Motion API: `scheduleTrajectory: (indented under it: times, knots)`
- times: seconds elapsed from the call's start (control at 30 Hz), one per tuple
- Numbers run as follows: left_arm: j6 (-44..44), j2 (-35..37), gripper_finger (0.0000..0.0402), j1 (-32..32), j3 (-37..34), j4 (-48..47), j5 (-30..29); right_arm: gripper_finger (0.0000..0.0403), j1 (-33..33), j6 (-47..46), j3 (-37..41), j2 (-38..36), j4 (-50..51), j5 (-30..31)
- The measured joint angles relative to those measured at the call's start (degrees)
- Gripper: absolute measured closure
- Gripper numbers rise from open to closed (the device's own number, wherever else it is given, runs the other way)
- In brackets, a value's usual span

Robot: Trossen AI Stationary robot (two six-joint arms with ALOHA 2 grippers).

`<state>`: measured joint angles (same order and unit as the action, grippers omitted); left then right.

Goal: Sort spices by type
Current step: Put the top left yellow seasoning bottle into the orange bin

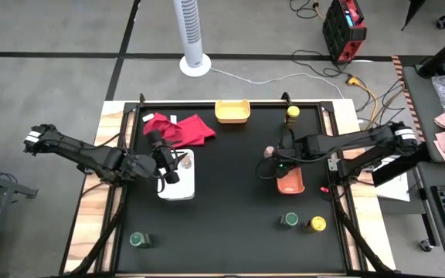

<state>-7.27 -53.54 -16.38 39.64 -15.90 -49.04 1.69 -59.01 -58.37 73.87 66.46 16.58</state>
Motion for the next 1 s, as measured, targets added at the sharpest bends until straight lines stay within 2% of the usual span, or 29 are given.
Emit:
scheduleTrajectory:
  times: [0.6,0.83,1.0]
  knots:
    - [0.02,0.00,0.0206,0.00,0.00,-0.04,0.00,0.0182,0.02,-0.44,0.15,4.02,-2.46,-0.02]
    - [0.02,0.00,0.0206,0.00,0.00,-0.06,0.02,0.0133,0.02,-0.54,0.46,4.17,-2.47,-0.02]
    - [0.02,0.00,0.0206,0.00,0.00,-0.06,0.02,0.0140,0.02,-1.43,0.50,4.17,-2.45,0.02]
